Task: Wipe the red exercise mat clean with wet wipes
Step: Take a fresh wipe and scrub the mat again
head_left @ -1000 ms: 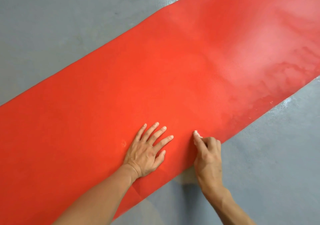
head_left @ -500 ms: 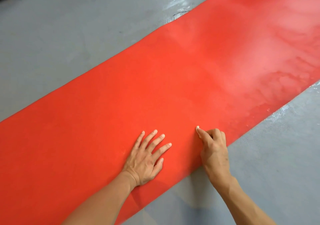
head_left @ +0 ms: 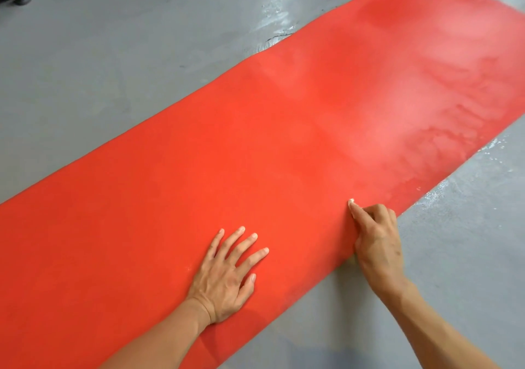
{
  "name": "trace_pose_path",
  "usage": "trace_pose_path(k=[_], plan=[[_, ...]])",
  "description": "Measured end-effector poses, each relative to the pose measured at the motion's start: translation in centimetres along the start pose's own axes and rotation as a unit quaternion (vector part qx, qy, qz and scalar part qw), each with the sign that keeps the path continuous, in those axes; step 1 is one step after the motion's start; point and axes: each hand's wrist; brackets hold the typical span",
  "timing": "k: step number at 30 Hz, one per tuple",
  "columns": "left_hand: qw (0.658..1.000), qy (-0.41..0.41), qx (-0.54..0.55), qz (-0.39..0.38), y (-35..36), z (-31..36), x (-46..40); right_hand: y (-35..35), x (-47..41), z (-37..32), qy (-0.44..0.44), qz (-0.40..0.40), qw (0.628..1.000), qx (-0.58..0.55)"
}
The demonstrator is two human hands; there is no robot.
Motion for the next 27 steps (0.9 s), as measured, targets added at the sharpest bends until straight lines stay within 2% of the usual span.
trace_pose_path(k=[2, 3, 7, 9, 10, 11, 13, 14, 15, 16, 17, 18, 20, 21, 22, 23, 25, 26, 27], plan=[[1.000, 0.002, 0.000, 0.004, 0.0, -0.1, -0.2, 0.7, 1.2, -1.8, 0.010, 0.007, 1.000, -0.005], [1.000, 0.004, -0.001, 0.007, -0.1, -0.1, -0.3, 1.2, 2.2, -2.8, -0.012, -0.005, 1.000, -0.007], [0.999, 0.013, -0.015, 0.028, 0.2, 0.2, -0.5, 1.3, 4.6, -4.6, -0.228, -0.079, 0.970, 0.017], [0.999, 0.006, -0.015, 0.048, -0.1, 0.5, -1.6, 0.5, 2.3, -2.8, -0.272, -0.071, 0.959, 0.037], [0.998, -0.002, -0.013, 0.054, -0.3, 0.6, -2.5, 0.2, 0.7, -1.3, -0.245, -0.047, 0.967, 0.051], [0.998, -0.008, -0.011, 0.057, -0.6, 0.7, -3.7, -0.3, -0.9, 0.3, -0.180, -0.022, 0.982, 0.058], [0.998, -0.010, -0.009, 0.061, -0.8, 0.7, -5.9, -0.6, -3.5, 2.4, 0.008, 0.039, 0.998, 0.039], [0.998, -0.011, -0.008, 0.063, -1.0, 0.3, -7.1, -0.1, -3.8, 1.7, 0.091, 0.063, 0.993, 0.027], [0.998, -0.017, -0.008, 0.063, -1.1, -0.2, -8.4, 0.7, -3.4, -0.2, 0.130, 0.075, 0.989, 0.017], [0.998, -0.026, -0.010, 0.061, -1.2, -0.8, -9.8, 1.6, -2.5, -2.5, 0.121, 0.070, 0.990, 0.003], [0.998, -0.037, -0.011, 0.057, -1.5, -1.3, -11.1, 2.4, -1.1, -4.8, 0.068, 0.046, 0.997, -0.005], [0.997, -0.050, -0.014, 0.052, -1.7, -2.0, -12.5, 3.1, 0.5, -6.5, -0.029, 0.006, 1.000, -0.010], [0.997, -0.068, -0.022, 0.035, -2.3, -3.7, -15.3, 3.0, 1.5, -6.6, -0.211, -0.060, 0.975, 0.016], [0.996, -0.077, -0.027, 0.024, -2.6, -4.9, -16.6, 2.6, 0.3, -5.3, -0.253, -0.063, 0.965, 0.033], [0.996, -0.086, -0.032, 0.012, -2.7, -6.2, -17.7, 2.1, -1.4, -3.7, -0.247, -0.048, 0.967, 0.050], [0.995, -0.095, -0.039, -0.001, -2.7, -7.4, -18.6, 1.6, -3.3, -2.0, -0.192, -0.021, 0.979, 0.065], [0.993, -0.105, -0.043, -0.023, -2.4, -9.3, -19.5, 0.9, -6.7, 0.7, -0.002, 0.047, 0.997, 0.069], [0.993, -0.109, -0.039, -0.025, -2.0, -9.7, -19.5, 1.0, -7.8, 0.8, 0.083, 0.069, 0.992, 0.059], [0.993, -0.114, -0.035, -0.019, -1.6, -9.9, -19.4, 1.5, -8.3, -0.3, 0.130, 0.083, 0.987, 0.051]])
Point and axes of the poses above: each hand's wrist, its own x-axis away from the middle knuckle, its own y-axis out of the palm, z = x × y, and after that the axes turned 2 degrees about -z, right-handed
